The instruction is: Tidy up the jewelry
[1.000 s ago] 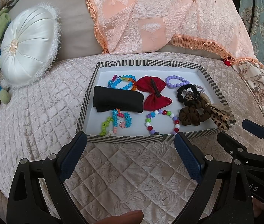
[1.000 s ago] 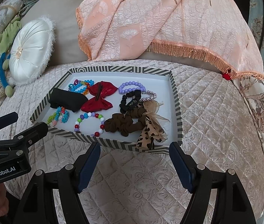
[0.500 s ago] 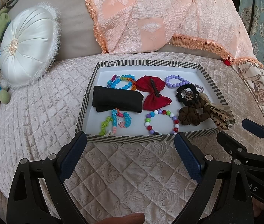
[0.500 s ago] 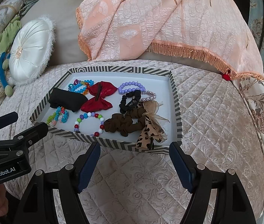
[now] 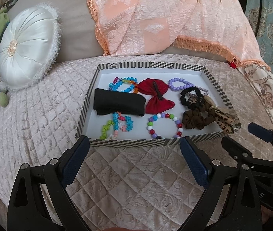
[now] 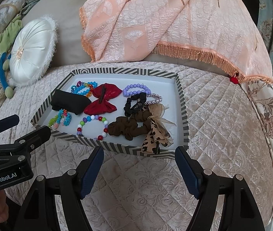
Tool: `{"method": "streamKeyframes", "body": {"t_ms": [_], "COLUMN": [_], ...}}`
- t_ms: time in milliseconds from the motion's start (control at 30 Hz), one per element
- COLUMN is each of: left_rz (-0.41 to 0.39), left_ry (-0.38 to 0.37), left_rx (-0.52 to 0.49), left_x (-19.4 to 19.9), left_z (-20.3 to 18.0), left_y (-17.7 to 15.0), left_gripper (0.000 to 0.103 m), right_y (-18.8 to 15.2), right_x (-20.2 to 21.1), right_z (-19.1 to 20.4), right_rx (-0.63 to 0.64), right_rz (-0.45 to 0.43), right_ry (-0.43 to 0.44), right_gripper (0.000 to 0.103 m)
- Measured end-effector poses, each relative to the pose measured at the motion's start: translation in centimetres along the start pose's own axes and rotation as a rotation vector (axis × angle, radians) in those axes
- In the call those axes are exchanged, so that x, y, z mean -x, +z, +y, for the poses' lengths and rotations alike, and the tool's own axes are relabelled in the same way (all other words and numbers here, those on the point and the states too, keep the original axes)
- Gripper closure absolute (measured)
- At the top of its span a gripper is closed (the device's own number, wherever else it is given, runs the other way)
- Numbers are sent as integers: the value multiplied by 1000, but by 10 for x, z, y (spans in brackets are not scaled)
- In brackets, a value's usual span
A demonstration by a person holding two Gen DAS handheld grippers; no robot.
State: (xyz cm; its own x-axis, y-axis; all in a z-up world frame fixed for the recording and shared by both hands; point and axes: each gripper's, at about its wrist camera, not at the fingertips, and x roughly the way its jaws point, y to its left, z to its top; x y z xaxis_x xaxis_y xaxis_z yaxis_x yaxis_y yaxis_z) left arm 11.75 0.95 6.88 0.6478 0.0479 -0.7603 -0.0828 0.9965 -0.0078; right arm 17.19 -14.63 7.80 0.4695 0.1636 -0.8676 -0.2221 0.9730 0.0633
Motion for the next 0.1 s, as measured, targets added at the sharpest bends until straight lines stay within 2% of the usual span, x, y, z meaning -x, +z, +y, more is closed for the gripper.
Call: {"method": "streamKeyframes", "body": {"t_ms": [100], "left_rz": [-5], "left_ry": [-8], "left_rx": [-4], "left_x": [1], "left_z": [-1], "left_y": [0], "left_gripper": [8], "right_y": [0], "right_x": [0], "right_z": [-1], "right_rx": [0], "right_rz": [-1], "right_ry": [-1], "right_gripper": [29]}}
